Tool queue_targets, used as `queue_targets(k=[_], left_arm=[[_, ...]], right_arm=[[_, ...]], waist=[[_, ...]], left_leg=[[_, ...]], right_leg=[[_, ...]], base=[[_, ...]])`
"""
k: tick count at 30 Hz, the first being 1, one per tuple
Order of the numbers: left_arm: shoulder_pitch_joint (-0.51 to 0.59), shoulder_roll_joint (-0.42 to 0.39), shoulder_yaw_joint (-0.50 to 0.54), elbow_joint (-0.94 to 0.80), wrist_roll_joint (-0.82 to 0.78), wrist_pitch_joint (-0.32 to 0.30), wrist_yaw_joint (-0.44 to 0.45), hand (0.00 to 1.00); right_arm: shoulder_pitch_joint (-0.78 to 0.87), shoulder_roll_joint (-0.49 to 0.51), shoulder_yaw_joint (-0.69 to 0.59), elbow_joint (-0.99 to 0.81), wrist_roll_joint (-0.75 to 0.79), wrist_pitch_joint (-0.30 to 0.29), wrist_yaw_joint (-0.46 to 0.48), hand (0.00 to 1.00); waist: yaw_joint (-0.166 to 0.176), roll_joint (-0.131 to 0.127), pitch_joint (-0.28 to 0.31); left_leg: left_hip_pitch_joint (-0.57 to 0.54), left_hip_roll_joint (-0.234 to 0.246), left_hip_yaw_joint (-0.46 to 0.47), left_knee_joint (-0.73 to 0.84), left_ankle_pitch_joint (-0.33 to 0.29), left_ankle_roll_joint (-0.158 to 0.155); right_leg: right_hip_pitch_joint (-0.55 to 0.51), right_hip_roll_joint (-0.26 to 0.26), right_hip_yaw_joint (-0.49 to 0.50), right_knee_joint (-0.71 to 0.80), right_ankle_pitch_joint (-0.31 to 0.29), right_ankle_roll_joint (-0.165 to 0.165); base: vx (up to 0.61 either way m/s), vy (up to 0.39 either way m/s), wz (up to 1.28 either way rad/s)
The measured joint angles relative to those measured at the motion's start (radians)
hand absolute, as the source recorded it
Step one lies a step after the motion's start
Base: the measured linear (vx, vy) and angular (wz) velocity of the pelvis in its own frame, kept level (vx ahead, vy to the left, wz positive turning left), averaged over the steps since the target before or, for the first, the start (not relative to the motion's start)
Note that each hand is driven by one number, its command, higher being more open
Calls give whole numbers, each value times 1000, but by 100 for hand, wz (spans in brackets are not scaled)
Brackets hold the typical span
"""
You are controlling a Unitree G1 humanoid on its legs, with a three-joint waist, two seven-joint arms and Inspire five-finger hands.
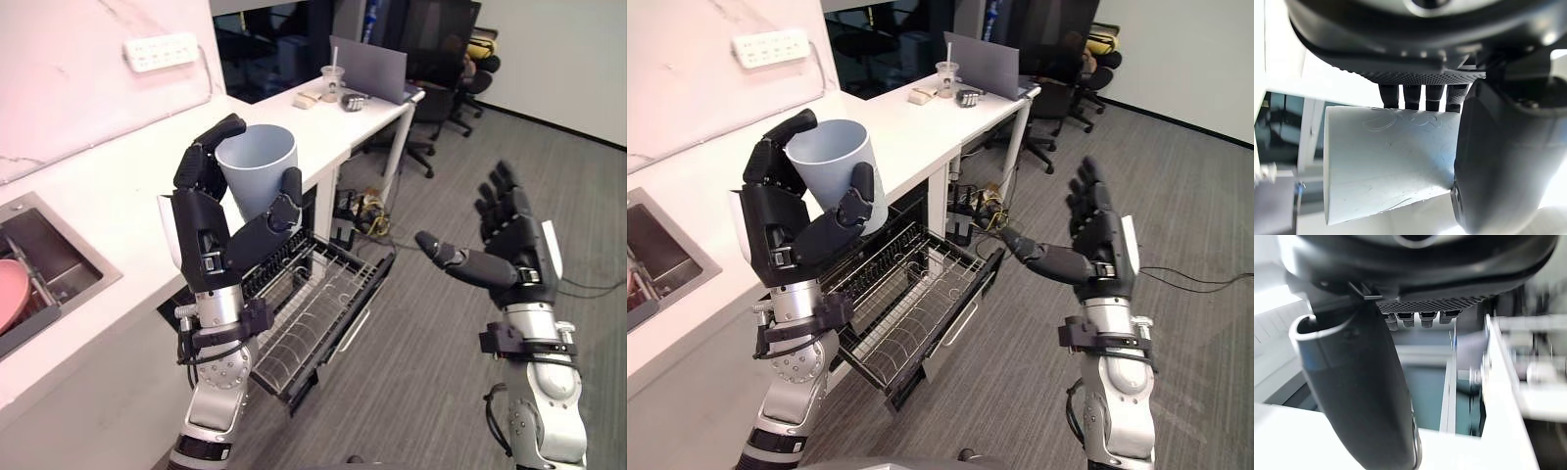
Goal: Walk over to the sink, pick up the cup, carry it to the dishwasher, place the cup inside the dishwasher, then close the dishwasher door
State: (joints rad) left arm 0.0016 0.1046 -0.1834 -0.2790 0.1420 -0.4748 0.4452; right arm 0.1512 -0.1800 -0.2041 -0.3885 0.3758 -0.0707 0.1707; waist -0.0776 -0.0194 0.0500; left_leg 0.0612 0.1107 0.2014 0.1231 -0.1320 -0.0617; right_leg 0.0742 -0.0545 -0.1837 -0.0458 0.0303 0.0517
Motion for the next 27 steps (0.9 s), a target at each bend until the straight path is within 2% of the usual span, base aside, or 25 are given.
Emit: queue_targets(k=[9,16,21,27], left_arm=[[0,12,-55,0,235,11,47,0],[-1,20,-133,1,434,6,117,0],[-11,34,-177,5,508,2,122,0],[-42,43,-215,34,533,2,152,0]], right_arm=[[-74,-3,116,-37,170,5,65,100],[-118,-13,198,-60,254,5,63,100],[-138,-15,252,-60,263,11,55,100],[-158,-24,289,-60,271,45,38,100]], waist=[[5,5,-3],[6,10,-6],[4,32,-23],[6,34,-29]], left_leg=[[2,-30,-30,-30,19,17],[6,-46,-42,-55,42,24],[8,-57,-40,-70,51,31],[12,-61,-31,-85,60,35]], right_leg=[[11,-27,-38,-11,5,11],[11,-40,-47,-13,12,20],[7,-49,-45,-15,18,26],[7,-51,-40,-28,31,28]], base=[[-11,20,12],[-43,2,7],[-27,7,0],[-18,1,-3]])
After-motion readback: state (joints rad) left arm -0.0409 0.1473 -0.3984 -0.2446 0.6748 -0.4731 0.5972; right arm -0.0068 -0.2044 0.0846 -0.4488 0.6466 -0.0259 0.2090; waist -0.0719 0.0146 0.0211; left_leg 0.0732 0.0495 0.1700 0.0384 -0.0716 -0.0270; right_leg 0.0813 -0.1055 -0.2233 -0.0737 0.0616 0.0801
